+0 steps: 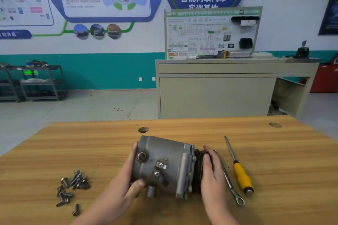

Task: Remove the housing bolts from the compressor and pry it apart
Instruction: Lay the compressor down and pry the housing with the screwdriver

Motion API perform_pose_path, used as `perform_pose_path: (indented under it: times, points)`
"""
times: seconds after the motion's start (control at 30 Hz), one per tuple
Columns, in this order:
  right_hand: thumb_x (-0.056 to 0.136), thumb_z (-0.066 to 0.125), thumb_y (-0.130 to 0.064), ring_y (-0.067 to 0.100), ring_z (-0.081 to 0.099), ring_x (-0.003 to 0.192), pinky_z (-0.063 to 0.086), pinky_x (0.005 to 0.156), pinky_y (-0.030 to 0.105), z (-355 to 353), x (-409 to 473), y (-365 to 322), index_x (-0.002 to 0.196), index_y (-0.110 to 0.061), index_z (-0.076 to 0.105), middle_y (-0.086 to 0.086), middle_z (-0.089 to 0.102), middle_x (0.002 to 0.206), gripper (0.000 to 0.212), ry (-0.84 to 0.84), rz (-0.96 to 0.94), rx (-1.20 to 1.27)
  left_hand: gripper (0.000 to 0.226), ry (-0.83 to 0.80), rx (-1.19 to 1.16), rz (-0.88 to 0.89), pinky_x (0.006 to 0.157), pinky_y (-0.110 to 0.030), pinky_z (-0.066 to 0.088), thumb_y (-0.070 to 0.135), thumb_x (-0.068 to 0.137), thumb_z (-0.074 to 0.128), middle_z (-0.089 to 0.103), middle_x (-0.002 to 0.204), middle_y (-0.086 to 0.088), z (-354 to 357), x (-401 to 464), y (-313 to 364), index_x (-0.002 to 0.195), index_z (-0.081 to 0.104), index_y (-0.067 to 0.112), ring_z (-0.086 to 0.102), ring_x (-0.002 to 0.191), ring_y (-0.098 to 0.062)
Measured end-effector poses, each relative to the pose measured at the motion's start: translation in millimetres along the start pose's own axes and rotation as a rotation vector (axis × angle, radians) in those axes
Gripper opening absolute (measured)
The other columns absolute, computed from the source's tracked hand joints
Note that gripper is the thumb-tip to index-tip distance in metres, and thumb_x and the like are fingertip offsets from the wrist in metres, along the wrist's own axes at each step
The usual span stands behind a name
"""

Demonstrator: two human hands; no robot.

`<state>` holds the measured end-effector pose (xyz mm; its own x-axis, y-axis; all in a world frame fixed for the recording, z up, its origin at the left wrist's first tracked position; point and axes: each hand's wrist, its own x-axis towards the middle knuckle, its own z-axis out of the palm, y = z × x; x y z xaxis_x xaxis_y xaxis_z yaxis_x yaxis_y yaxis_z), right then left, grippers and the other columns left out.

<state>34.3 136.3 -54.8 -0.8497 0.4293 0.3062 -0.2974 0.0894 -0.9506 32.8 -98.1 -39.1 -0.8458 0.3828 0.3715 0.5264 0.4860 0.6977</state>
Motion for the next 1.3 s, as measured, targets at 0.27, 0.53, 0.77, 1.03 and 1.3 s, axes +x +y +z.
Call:
perform_pose_path:
  times: [0.27,0.53,0.77,1.03,1.3]
  points:
    - [0.091,0.035,-0.049,-0.024,0.019,0.127,0.015,0.097,-0.005,7,5,-4,0.13,-0.057,0.026,-0.041,0.024,0.138,0.041,-0.262,-0.072,-0.161,0.084,0.266,-0.108,-0.219,0.119,-0.033,0.021,0.059,0.086,0.049,0.02,0.16,0.0,4,2,-14,0.152,0.016,0.018,0.021,0.147,-0.016]
    - [0.096,0.054,-0.022,-0.018,0.046,0.11,0.035,0.092,0.011,-19,15,-4,0.114,-0.048,0.051,-0.026,0.055,0.123,0.032,-0.142,0.04,-0.045,0.058,0.295,0.345,-0.073,0.116,-0.034,0.028,0.059,0.093,0.024,0.036,0.142,0.022,13,62,63,0.141,0.041,0.031,0.03,0.139,-0.003]
    - [0.097,0.052,-0.028,-0.007,0.053,0.109,0.039,0.085,0.009,-24,20,-8,0.108,-0.042,0.058,-0.02,0.061,0.115,0.02,-0.08,0.024,-0.149,0.078,0.031,0.85,-0.181,0.089,-0.036,0.043,0.075,0.083,0.003,0.066,0.115,0.014,22,75,61,0.119,0.061,0.038,0.054,0.115,-0.014]
    - [0.082,0.07,-0.039,0.037,0.04,0.123,0.036,0.1,0.048,-58,32,-3,0.128,-0.02,0.044,0.017,0.048,0.132,0.057,0.212,0.58,-1.004,0.057,0.012,0.905,-0.191,0.115,-0.044,0.019,0.055,0.098,0.013,0.062,0.127,0.015,29,72,68,0.121,0.062,0.035,0.045,0.13,-0.012]
    - [0.089,0.062,-0.016,0.04,0.057,0.096,0.05,0.079,0.043,-66,44,-1,0.111,-0.001,0.056,0.022,0.061,0.102,0.027,0.347,0.341,-0.723,0.092,-0.1,0.897,0.105,0.109,-0.037,0.024,0.089,0.074,-0.003,0.041,0.148,0.017,29,58,69,0.148,0.027,0.042,0.04,0.133,-0.014]
